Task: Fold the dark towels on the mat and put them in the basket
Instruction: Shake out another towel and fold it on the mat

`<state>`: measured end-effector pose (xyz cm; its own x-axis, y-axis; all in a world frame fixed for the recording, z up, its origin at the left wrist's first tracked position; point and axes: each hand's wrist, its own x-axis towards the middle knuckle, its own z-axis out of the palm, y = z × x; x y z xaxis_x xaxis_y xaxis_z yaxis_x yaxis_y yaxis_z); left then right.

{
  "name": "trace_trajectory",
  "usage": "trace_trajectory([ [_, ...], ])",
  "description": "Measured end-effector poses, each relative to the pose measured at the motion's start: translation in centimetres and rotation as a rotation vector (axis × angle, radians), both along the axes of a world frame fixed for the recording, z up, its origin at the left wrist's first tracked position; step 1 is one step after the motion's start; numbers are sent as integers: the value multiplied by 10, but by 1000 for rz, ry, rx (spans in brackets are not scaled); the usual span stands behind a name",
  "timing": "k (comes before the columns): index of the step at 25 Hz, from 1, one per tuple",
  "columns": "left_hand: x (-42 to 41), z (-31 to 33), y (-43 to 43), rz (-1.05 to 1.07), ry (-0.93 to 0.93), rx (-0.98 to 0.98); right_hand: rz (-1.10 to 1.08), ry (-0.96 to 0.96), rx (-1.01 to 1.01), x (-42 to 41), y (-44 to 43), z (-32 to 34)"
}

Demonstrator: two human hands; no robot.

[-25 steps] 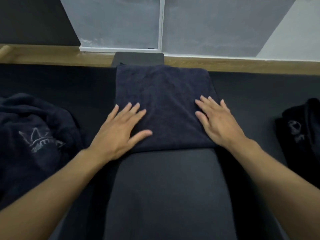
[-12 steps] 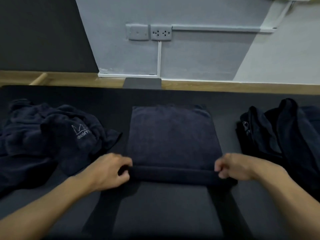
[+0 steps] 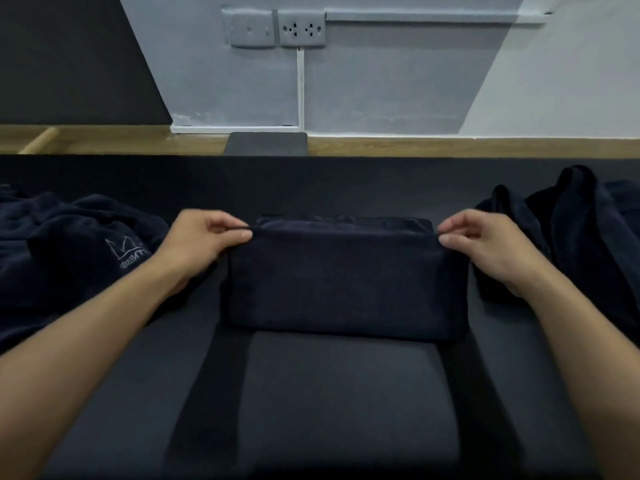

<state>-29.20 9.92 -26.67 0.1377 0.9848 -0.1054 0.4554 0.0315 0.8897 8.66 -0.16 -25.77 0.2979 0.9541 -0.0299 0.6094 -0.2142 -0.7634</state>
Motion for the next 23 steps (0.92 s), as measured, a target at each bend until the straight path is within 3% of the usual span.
trace_trajectory([
  [2,17,-14,39,75,87,17,-69,-67,31,7,34,-15],
  [6,51,-40,68,209,486,65,-204,-281,-34,6,78,-44],
  [8,77,-52,53,81,737,358,-228,-451,78,-14,77,-58],
  [10,101,-68,27,-228,753,536,17,-519,227,-59,64,-74],
  [13,106,-85,3,-506,881,455,359,-672,-34,-95,51,-92],
  [15,88,-92,13,-494,947,460,321,-747,-110,-72,61,-97],
  [19,54,-75,26,-425,1001,409,226,-689,-243,-25,81,-86],
  [23,44,-77,-31,-791,896,930,119,-612,-144,-23,85,-66],
])
